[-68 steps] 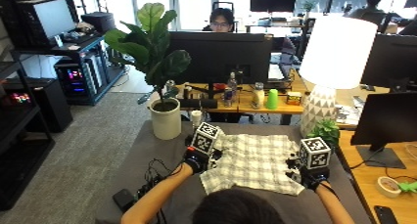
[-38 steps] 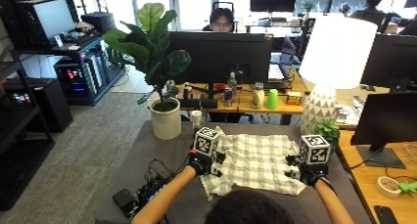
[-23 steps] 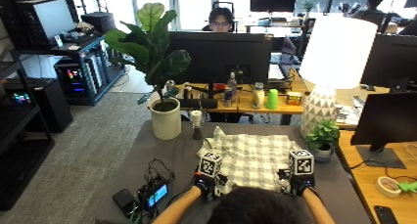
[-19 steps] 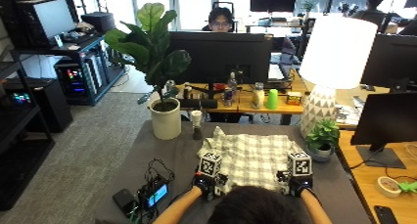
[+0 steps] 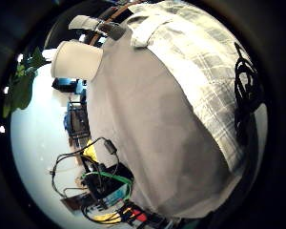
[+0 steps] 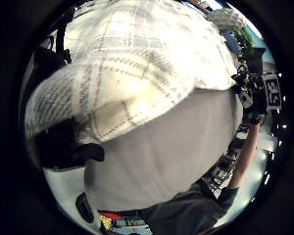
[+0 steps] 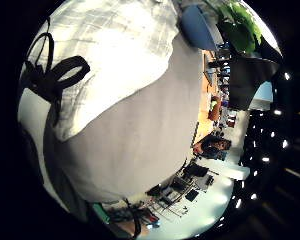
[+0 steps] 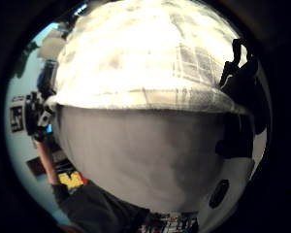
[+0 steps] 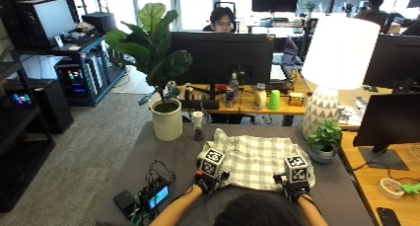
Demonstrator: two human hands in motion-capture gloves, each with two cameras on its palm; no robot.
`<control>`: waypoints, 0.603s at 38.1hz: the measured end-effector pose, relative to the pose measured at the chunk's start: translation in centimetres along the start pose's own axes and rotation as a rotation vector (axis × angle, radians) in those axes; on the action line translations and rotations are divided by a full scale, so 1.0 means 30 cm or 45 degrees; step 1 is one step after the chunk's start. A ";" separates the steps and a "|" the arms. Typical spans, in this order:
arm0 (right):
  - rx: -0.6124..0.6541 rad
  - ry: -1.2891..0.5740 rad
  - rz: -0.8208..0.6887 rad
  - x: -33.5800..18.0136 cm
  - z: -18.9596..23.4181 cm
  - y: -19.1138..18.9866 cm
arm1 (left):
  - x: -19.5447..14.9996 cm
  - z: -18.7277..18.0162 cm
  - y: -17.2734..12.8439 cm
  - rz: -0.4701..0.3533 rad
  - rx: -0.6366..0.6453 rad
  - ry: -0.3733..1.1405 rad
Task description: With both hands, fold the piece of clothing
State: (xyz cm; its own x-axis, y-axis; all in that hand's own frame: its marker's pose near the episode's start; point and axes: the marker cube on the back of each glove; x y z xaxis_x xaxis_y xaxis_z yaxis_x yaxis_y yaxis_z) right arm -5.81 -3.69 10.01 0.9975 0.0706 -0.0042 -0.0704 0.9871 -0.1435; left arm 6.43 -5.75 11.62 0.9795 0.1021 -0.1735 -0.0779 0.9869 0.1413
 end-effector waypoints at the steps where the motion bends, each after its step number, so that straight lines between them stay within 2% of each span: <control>1: -0.010 0.032 -0.015 0.027 0.032 -0.007 | 0.006 0.011 0.013 0.017 -0.041 -0.043; 4: -0.004 0.016 -0.079 0.077 0.105 -0.070 | -0.037 0.058 -0.008 0.047 -0.106 -0.128; 7: -0.016 -0.005 -0.145 0.086 0.094 -0.028 | -0.063 0.057 0.010 0.131 -0.154 -0.137; 11: -0.052 -0.031 -0.218 0.072 0.010 0.097 | -0.056 -0.040 0.124 0.238 -0.213 -0.139; 16: -0.089 -0.049 -0.281 0.054 -0.132 0.238 | -0.034 -0.212 0.267 0.301 -0.215 -0.203; 19: -0.080 -0.011 -0.283 0.042 -0.231 0.301 | -0.025 -0.294 0.311 0.313 -0.214 -0.209; 23: -0.050 0.069 -0.204 0.063 -0.334 0.283 | -0.025 -0.394 0.305 0.282 -0.191 -0.217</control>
State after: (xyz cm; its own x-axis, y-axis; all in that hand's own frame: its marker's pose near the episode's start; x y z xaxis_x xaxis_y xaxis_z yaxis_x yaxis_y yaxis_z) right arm -4.46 3.40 -1.12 0.9949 -0.0961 -0.0315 0.0887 0.9787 -0.1854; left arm 2.77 4.68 1.54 0.9517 0.3069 0.0134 -0.3070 0.9517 0.0095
